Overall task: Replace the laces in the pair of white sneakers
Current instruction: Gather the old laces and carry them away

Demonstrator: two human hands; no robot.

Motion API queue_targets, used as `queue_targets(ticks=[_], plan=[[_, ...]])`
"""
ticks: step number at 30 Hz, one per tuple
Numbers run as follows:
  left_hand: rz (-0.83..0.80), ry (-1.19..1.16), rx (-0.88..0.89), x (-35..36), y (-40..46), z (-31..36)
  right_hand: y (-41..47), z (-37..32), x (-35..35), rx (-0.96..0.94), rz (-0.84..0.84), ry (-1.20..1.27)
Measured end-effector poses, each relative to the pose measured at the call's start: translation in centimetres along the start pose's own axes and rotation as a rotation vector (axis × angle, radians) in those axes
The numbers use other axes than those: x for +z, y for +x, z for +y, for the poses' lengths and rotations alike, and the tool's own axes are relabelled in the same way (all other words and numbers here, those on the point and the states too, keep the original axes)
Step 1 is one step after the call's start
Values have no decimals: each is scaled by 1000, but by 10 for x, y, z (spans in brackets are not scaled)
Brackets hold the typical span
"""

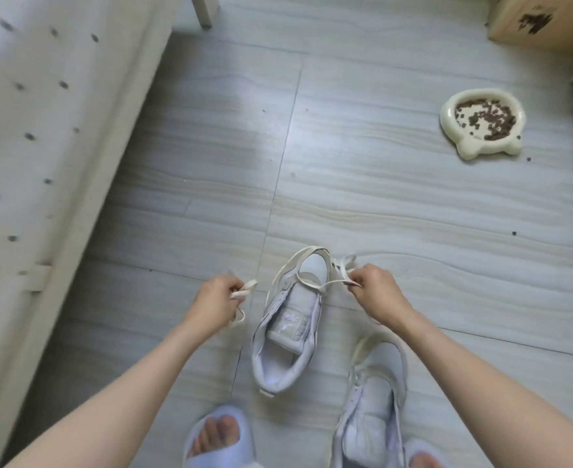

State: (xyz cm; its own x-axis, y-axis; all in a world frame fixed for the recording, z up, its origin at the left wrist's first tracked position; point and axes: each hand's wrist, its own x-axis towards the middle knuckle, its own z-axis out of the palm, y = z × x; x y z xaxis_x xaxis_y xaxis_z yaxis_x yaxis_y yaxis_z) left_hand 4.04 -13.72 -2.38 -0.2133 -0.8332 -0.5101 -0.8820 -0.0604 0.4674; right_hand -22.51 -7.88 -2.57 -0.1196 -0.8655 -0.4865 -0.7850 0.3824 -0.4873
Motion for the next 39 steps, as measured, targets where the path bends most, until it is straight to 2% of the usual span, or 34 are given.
queue_targets(ticks=[4, 8, 11, 16, 20, 26, 34, 39], plan=[[-9, 20, 43, -99, -64, 49, -61, -91, -84, -123, 21, 34], [158, -140, 51, -216, -144, 106, -131, -205, -188, -285, 92, 145], [276, -305, 10, -306, -214, 142, -185, -290, -265, -262, 126, 262], [301, -551, -58, -451, -335, 179, -286, -428, -363, -54, -100, 742], [246, -670, -71, -536, -419, 190, -351, -509, -394, -36, -252, 861], [433, -728, -246, -569, -510, 165, -396, -578, -390, -42, -532, 891], [830, -980, -592, -529, -614, 143, -438, -622, -356, -156, -858, 691], [970, -1040, -743, -489, -678, 126, -478, -643, -317, -251, -959, 550]])
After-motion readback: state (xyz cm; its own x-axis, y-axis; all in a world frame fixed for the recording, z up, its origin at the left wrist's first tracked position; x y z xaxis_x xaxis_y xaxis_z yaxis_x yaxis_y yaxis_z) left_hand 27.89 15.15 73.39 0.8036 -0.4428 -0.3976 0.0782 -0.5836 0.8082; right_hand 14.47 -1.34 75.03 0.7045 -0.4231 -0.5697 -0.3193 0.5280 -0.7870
